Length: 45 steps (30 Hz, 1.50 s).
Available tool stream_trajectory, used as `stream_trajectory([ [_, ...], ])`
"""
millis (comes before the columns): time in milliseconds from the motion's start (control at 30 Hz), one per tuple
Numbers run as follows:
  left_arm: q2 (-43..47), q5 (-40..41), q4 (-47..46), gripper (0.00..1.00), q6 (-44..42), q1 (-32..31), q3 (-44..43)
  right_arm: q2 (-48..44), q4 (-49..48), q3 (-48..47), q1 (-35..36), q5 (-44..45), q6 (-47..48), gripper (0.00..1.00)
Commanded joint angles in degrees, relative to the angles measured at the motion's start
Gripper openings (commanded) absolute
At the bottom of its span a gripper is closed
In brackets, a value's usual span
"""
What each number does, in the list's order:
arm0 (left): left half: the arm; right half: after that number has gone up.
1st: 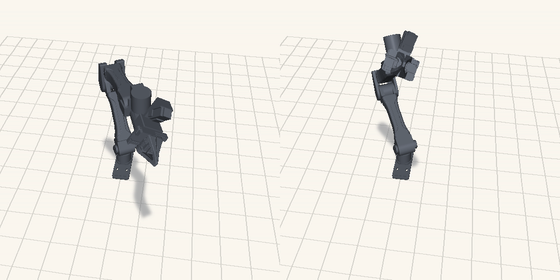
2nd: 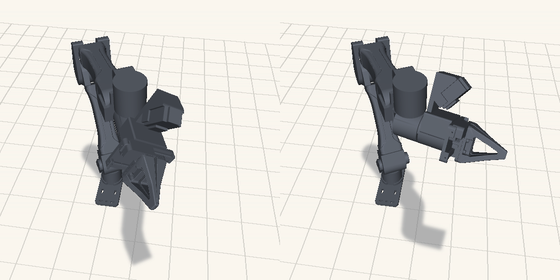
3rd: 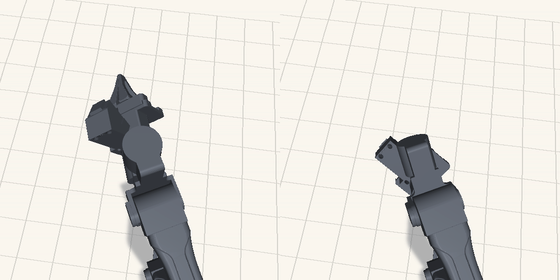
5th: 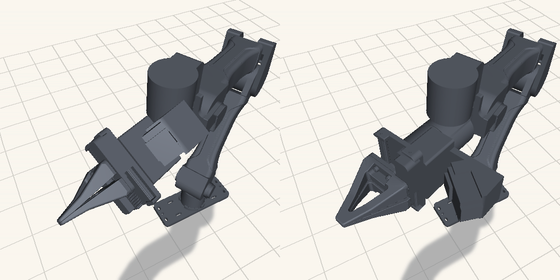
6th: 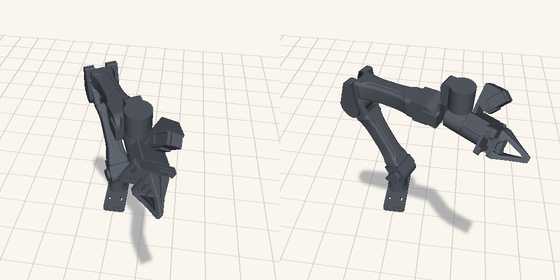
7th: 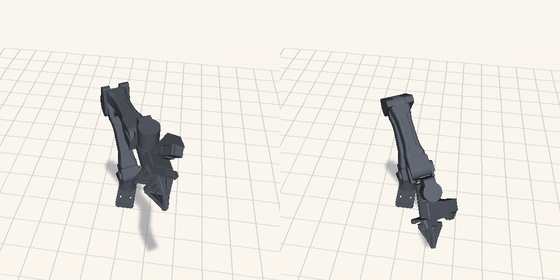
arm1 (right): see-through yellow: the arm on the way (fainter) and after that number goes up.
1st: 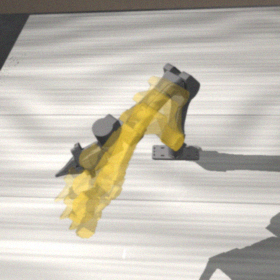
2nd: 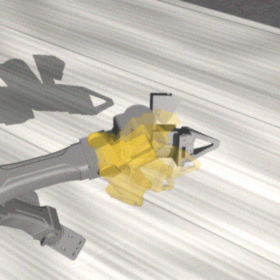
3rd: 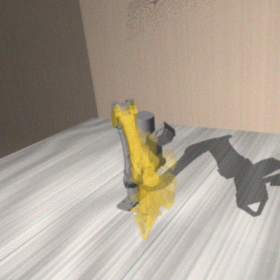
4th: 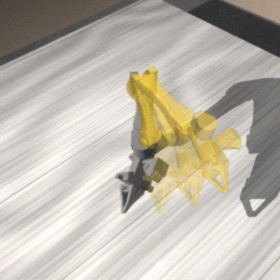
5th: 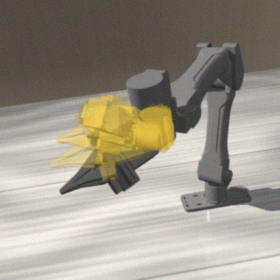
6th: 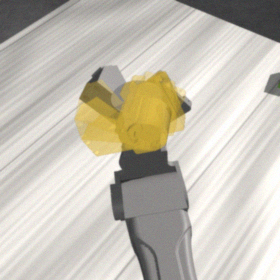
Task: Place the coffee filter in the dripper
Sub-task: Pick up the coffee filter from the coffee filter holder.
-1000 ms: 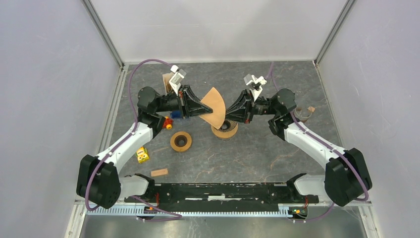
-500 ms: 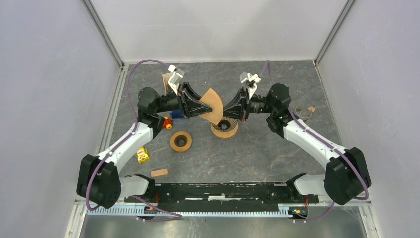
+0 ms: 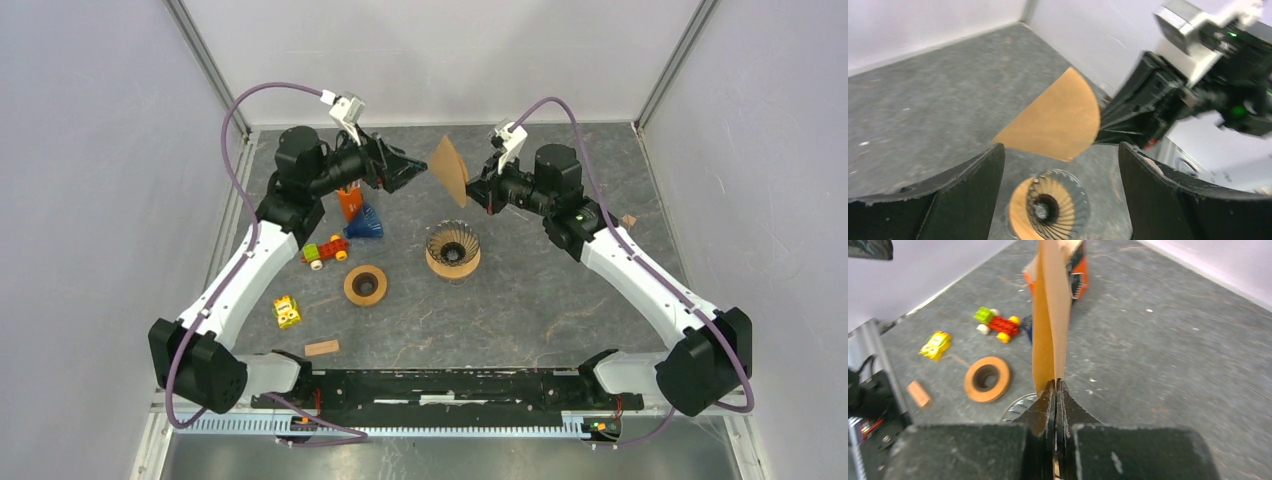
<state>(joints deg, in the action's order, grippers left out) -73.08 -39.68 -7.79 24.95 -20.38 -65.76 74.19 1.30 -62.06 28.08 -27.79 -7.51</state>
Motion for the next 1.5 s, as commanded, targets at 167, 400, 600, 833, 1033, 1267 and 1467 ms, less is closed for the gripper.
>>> stream_trajectory([
  [167,-5.9,26.1,23.6,0.88,-7.9,-9.2,-13.1,0.6,4.6,-4.9,0.9,22.1,-1.5,0.00],
  [400,-13.9,31.7,26.4,0.87,-4.5,-15.1,-20.6,1.3,4.6,-4.9,2.3,32.0,-3.2,0.00],
  [600,-19.6,34.8,28.8,0.81,-4.6,-18.0,-27.3,1.5,2.9,-2.4,2.4,32.7,-5.8,0.00],
  [833,-22.6,35.4,29.9,0.79,-3.2,-18.8,-31.4,1.8,1.8,-0.5,2.4,31.2,-6.7,0.00],
  [1033,-24.3,37.5,30.7,0.77,-4.2,-19.4,-33.8,2.0,1.5,-0.1,2.4,29.8,-6.9,0.00],
  [1267,-25.6,37.0,30.5,0.77,-3.8,-19.9,-34.1,2.1,1.0,0.2,2.4,28.9,-7.1,0.00],
  [1467,-25.0,36.9,30.0,0.77,-4.0,-20.0,-33.1,1.6,0.6,0.9,2.4,28.8,-7.0,0.00],
])
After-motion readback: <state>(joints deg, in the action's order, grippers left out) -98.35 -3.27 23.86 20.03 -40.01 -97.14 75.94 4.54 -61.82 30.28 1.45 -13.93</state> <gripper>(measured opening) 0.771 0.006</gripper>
